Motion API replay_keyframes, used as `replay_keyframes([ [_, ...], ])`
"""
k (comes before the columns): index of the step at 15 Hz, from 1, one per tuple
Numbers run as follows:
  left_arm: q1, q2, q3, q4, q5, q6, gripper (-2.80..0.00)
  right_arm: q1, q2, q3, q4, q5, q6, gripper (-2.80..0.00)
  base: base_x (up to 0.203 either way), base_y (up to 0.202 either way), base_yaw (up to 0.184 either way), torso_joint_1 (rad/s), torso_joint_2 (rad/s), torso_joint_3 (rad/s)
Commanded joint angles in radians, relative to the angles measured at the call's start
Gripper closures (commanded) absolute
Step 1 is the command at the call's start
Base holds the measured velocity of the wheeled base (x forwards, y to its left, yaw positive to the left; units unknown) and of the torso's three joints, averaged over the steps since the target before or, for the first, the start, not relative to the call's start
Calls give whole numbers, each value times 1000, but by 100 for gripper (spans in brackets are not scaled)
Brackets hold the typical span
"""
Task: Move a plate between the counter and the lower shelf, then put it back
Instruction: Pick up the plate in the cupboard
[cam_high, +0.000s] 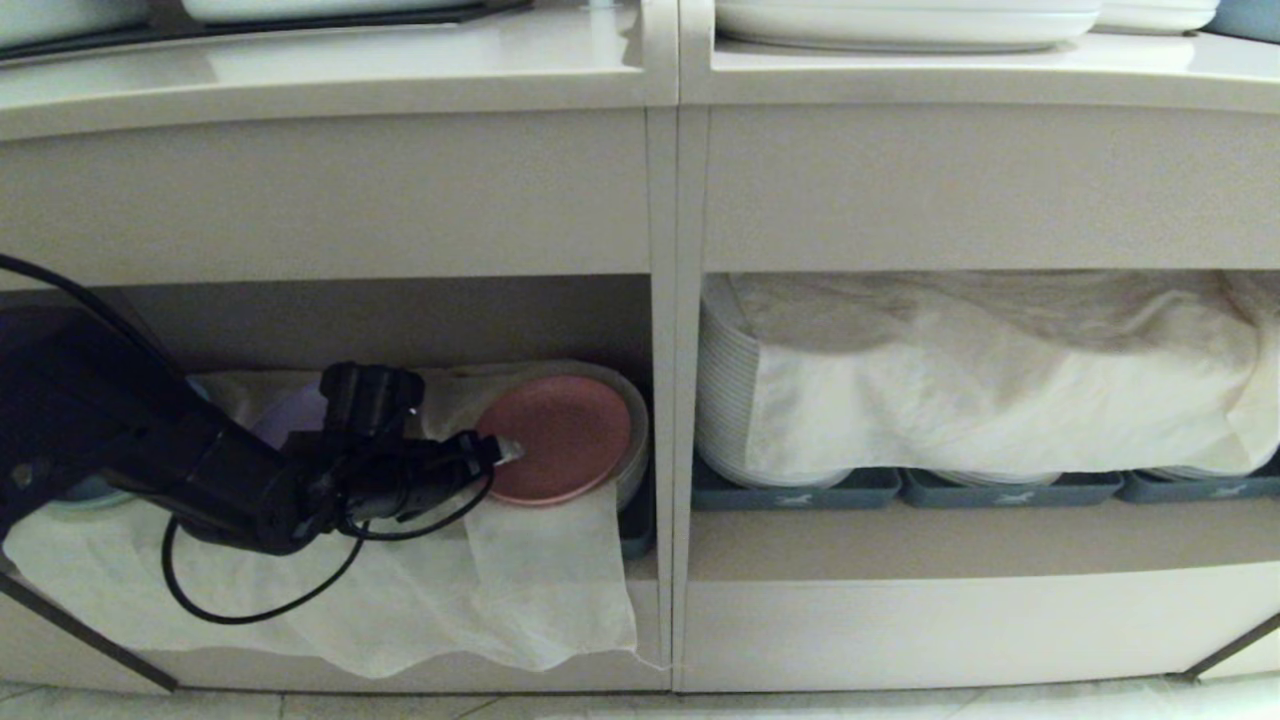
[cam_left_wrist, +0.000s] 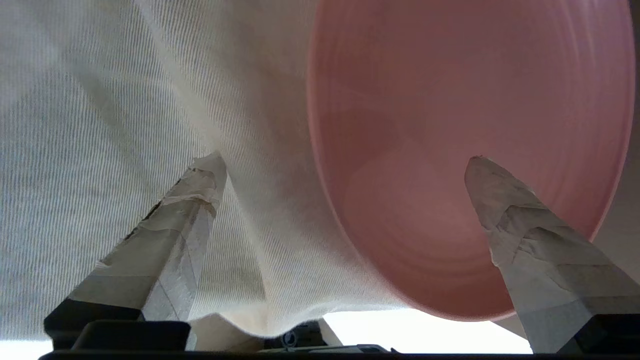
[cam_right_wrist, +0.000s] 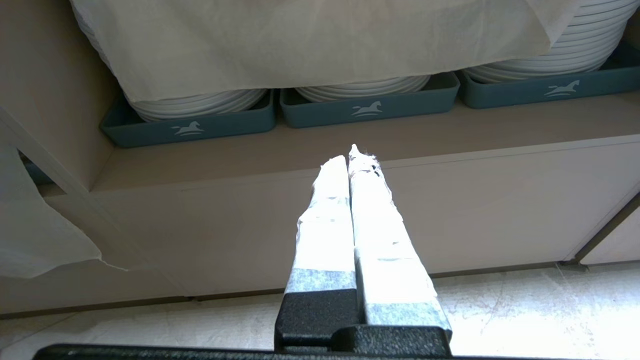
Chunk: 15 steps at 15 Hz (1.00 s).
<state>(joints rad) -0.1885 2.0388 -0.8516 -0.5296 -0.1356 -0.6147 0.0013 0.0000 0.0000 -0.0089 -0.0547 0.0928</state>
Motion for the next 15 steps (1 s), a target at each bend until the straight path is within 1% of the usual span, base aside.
replay_keyframes([
  [1,0,9,-10,-4,-1,-3,-280,0,0,0,0,-1,1,0,0,0,0,0,0,0],
  [2,0,14,-13,-4,-1,-4,0,0,0,0,0,-1,1,0,0,0,0,0,0,0],
  [7,0,18,-36,-5,6,-4,0,0,0,0,0,-1,1,0,0,0,0,0,0,0],
  [13,1,14,-37,-6,7,-2,0,0,0,0,0,-1,1,0,0,0,0,0,0,0],
  [15,1,14,-37,-7,22,-2,0,0,0,0,0,-1,1,0,0,0,0,0,0,0],
])
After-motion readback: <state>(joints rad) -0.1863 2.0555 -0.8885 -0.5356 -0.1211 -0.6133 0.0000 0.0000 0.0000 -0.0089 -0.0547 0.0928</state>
